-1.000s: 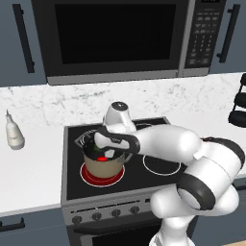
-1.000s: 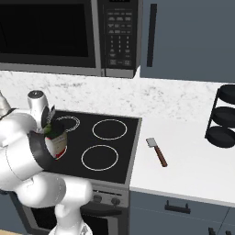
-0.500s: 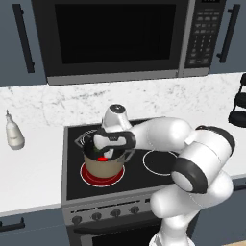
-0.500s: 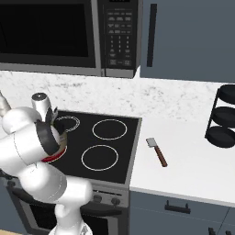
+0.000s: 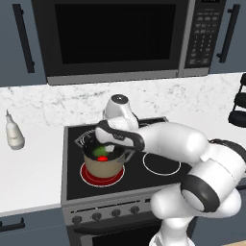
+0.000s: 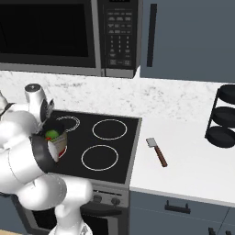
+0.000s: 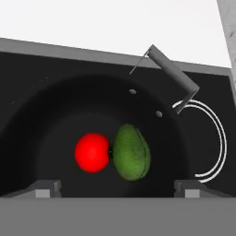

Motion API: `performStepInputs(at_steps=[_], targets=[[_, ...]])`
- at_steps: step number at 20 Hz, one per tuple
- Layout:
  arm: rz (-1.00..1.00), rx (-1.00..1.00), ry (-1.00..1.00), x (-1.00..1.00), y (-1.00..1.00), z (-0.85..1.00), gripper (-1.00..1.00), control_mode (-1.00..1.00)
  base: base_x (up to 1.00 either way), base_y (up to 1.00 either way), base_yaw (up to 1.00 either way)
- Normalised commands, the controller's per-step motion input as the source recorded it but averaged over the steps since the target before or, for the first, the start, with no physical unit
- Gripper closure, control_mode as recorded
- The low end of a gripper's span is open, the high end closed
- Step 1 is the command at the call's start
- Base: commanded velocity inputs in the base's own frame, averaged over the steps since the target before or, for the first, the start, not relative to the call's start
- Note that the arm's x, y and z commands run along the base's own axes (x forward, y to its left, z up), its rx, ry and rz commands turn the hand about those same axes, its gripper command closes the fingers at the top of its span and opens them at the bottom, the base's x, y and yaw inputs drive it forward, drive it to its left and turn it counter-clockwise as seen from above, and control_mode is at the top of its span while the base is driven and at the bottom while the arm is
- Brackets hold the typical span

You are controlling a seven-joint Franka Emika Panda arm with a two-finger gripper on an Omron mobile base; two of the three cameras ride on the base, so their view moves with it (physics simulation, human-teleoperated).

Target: Put the tomato and avocado in the pot. Retrieve the spatula and lightly stir the vegetables in the pot.

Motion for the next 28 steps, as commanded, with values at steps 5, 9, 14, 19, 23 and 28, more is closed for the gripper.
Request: performStepInputs(at_steps=[5, 9, 14, 19, 23, 28], targets=[[-0.05, 0.05, -0.08, -0.85, -0.67, 0.34, -1.0, -1.0, 0.0, 0.0, 0.0], [-0.14, 0.06, -0.02, -0.82, -0.98, 0.01, -1.0, -1.0, 0.0, 0.0, 0.0], [-0.29, 0.01, 0.0, -0.42, -1.0, 0.0, -1.0, -1.0, 0.0, 0.0, 0.0], [-0.39, 0.0, 0.0, -0.03, -1.0, 0.0, -1.0, -1.0, 0.0, 0.0, 0.0], [-0.44, 0.02, 0.05, 0.03, -1.0, 0.0, -1.0, -1.0, 0.0, 0.0, 0.0], [-0.49, 0.04, 0.08, 0.19, -1.0, 0.0, -1.0, -1.0, 0.0, 0.0, 0.0]])
